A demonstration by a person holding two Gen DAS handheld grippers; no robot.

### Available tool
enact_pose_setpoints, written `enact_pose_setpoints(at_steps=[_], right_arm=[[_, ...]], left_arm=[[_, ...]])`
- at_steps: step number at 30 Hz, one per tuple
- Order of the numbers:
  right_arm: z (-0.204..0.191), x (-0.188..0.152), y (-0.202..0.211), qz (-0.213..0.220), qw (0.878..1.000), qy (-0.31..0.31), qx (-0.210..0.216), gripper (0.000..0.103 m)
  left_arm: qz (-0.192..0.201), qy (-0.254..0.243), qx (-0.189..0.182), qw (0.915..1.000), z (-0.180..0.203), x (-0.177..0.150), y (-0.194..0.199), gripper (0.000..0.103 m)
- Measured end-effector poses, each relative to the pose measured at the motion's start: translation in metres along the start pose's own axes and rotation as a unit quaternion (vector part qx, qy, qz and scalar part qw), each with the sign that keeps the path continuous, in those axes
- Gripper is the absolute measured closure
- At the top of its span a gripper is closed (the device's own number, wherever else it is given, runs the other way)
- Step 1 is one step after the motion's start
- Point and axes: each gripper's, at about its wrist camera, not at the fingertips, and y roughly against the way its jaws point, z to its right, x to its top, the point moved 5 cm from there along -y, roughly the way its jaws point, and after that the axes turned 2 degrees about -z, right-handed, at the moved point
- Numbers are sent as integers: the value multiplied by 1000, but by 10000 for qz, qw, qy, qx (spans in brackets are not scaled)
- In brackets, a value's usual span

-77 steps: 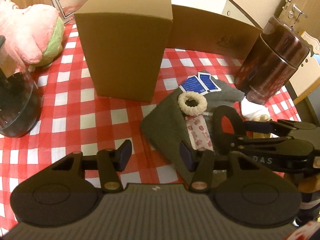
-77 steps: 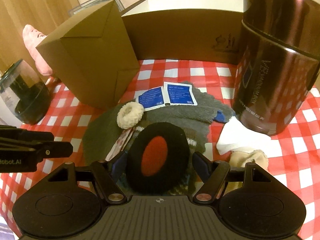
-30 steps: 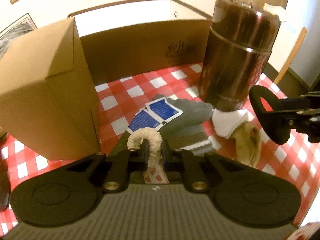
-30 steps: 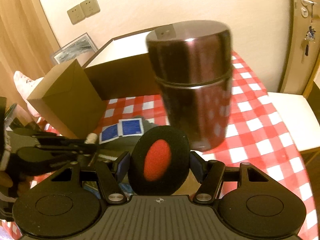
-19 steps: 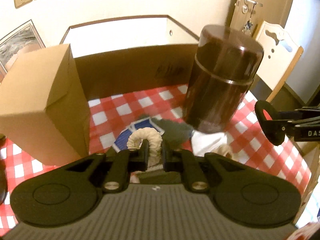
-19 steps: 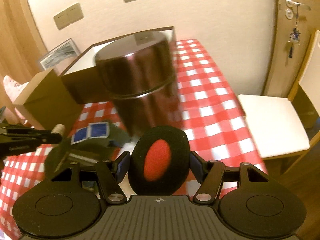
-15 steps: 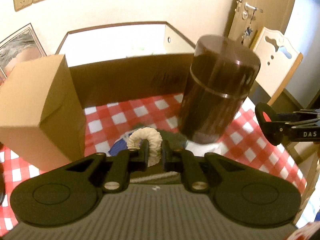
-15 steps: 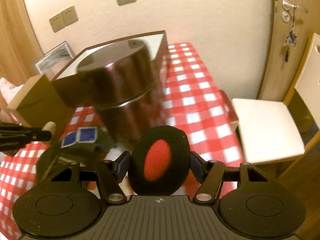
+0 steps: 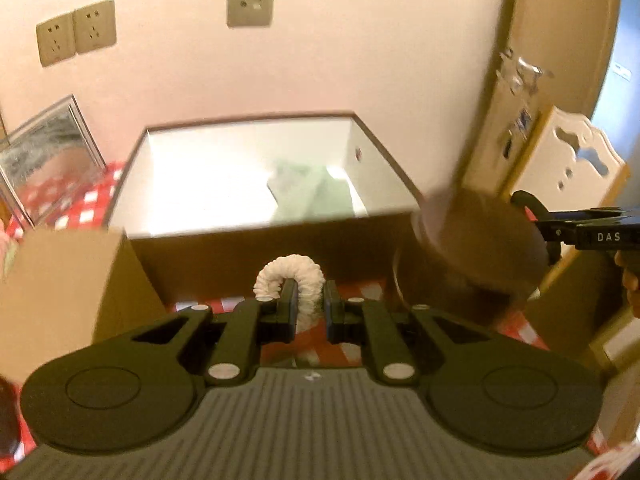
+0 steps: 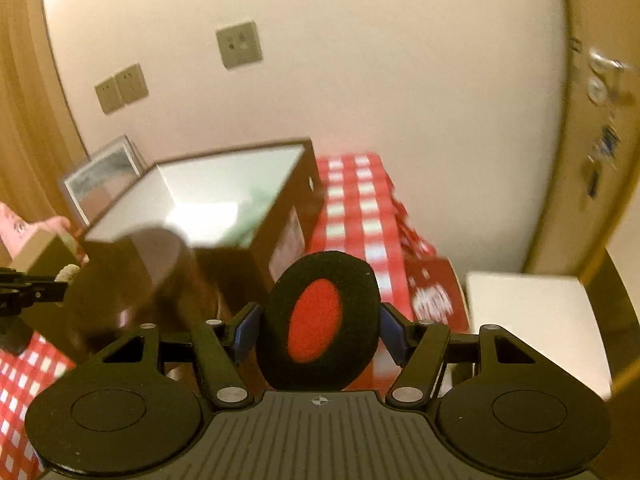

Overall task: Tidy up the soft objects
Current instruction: 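Carry the earmuff pad and hair tie into the white box and release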

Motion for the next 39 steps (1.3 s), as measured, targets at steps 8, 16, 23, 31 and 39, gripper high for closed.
enact_pose_setpoints(at_steps=[8,16,23,31,39], right_arm=[[-10,65,-54,243,9951,227,926,40],[-37,109,-112,245,9843,422,1697,39],[-52,119,-158,-25,9814,576,1834,33],[-44,128,-172,-114,9825,341,1828,31],[-23,121,-162,-180,9842,197,1751,31]], left_arm=[[148,504,67,9986,-14,51,-33,92],[67,587,153,9981,-14,82,-79,92],[-97,632,246,9976,-20,94,-107,91],[-243,602,221,9976,-22,96,-126,91],[-219,600,216,9977,-20,100,-127,61]])
